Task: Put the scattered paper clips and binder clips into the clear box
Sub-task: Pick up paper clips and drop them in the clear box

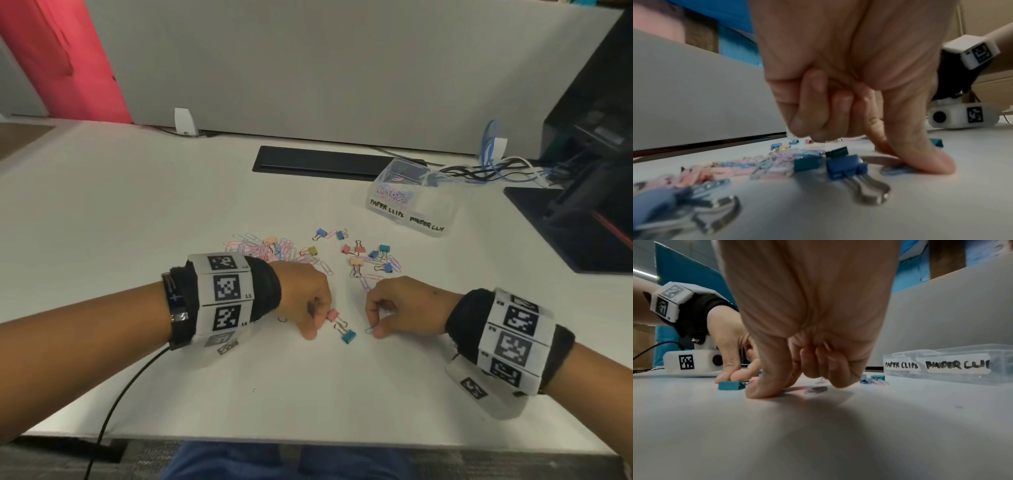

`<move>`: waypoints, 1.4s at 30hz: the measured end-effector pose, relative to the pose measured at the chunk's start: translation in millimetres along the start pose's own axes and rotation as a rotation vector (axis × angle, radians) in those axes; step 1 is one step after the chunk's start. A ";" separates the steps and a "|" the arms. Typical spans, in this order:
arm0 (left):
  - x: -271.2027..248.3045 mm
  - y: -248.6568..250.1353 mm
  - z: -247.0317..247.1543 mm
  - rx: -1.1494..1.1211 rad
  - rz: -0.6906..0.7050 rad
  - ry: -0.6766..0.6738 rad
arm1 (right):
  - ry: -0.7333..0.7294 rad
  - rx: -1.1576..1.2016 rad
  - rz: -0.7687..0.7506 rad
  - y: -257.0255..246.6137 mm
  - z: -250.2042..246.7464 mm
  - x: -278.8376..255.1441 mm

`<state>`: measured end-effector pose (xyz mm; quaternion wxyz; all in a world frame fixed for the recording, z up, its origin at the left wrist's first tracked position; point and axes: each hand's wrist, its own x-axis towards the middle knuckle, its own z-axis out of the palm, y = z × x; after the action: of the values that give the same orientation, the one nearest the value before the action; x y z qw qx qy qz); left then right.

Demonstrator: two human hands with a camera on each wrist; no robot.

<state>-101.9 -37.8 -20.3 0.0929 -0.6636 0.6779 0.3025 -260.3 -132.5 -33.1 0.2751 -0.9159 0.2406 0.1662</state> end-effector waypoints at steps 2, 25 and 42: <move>1.2 -1.6 0.2 0.021 -0.009 -0.004 | 0.002 -0.016 0.007 0.8 0.0 0.0; 14.7 -1.7 -11.4 0.008 -0.096 0.048 | 0.061 -0.133 0.395 -5.0 -5.4 -0.6; 19.4 -19.0 -33.5 -1.178 -0.254 0.334 | 0.144 0.193 0.306 -1.2 -21.7 10.2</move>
<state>-76.5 -70.8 -9.2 -0.3604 -0.7171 0.3186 0.5043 -247.5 -147.8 -19.8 0.3153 -0.8475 0.4109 0.1163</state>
